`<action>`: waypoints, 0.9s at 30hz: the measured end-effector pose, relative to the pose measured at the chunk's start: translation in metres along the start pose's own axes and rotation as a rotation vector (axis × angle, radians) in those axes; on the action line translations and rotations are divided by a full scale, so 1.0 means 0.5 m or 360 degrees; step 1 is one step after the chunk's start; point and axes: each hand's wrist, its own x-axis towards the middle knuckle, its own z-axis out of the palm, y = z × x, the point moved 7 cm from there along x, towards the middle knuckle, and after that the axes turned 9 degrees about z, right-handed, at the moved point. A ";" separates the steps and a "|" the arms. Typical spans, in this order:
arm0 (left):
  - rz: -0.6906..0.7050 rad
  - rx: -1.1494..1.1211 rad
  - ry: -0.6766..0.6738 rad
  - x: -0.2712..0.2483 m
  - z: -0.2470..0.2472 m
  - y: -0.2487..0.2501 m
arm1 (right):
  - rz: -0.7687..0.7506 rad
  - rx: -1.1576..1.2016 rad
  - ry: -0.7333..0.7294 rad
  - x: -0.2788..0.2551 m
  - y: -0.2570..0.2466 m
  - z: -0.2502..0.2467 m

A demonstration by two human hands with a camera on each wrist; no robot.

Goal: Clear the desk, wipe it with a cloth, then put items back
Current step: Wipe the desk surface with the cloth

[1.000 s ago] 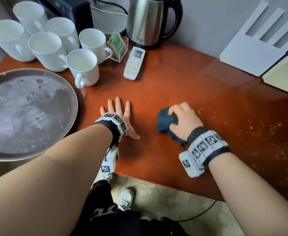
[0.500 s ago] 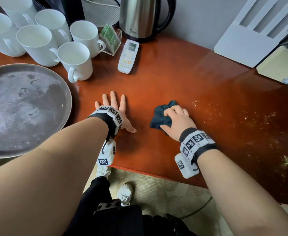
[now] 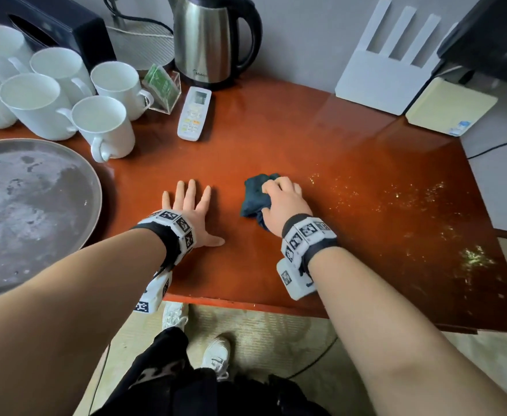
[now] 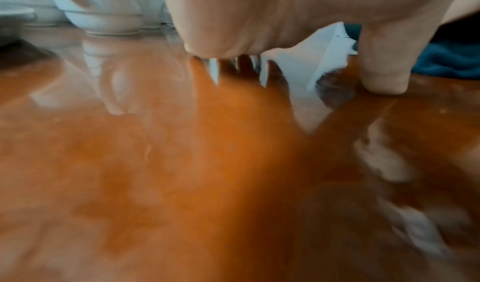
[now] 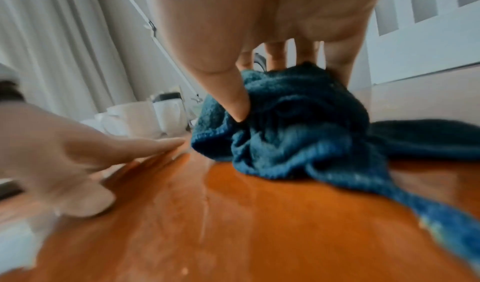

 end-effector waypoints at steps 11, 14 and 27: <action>-0.0110 -0.0106 -0.0069 0.012 0.004 0.070 | 0.0041 -0.0183 -0.0047 -0.087 0.099 0.060; 0.0012 -0.0064 -0.0081 0.017 0.007 0.122 | 0.0280 -0.0206 -0.0106 -0.145 0.213 0.059; 0.0111 0.0121 -0.0157 0.022 0.037 0.188 | 0.0649 0.0359 0.0111 -0.187 0.303 -0.030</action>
